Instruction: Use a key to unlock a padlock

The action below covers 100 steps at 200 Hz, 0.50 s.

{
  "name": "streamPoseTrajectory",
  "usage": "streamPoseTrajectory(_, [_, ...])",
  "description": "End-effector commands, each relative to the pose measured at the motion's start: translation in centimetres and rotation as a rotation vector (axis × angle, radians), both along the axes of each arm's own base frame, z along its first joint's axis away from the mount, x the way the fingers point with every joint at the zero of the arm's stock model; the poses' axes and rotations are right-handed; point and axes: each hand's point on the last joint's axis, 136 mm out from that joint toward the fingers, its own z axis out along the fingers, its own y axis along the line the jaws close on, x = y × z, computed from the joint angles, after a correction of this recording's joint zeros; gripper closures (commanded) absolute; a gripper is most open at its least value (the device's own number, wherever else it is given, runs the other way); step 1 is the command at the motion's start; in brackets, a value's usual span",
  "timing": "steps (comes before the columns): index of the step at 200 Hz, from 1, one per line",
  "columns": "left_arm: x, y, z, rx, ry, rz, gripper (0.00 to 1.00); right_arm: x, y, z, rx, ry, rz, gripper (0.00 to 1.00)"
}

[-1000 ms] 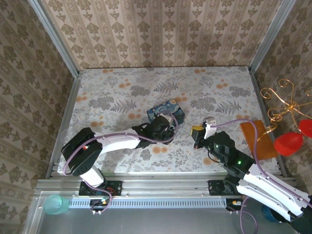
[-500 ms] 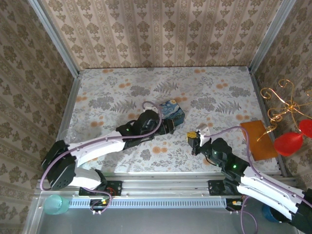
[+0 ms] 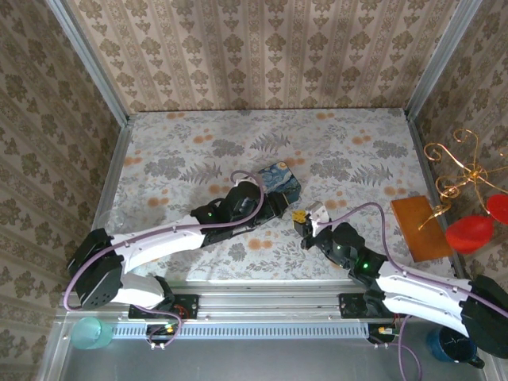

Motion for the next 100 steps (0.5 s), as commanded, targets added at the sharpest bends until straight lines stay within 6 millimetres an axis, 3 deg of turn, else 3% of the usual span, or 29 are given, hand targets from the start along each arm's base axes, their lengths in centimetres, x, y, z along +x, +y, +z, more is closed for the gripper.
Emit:
streamPoseTrajectory(1, [-0.2,-0.8,0.9,-0.048,0.027,0.005,0.63,0.7,0.5,3.9,0.08,-0.097,-0.03,1.0])
streamPoseTrajectory(48, [-0.4,-0.6,0.4,-0.052,0.038,0.006,0.67,1.0,1.0,4.2,0.07,-0.111,-0.049,1.0])
streamPoseTrajectory(100, [-0.3,-1.0,0.8,-0.096,0.024,-0.003,0.86,1.2,1.8,3.9,0.047,-0.108,-0.052,1.0])
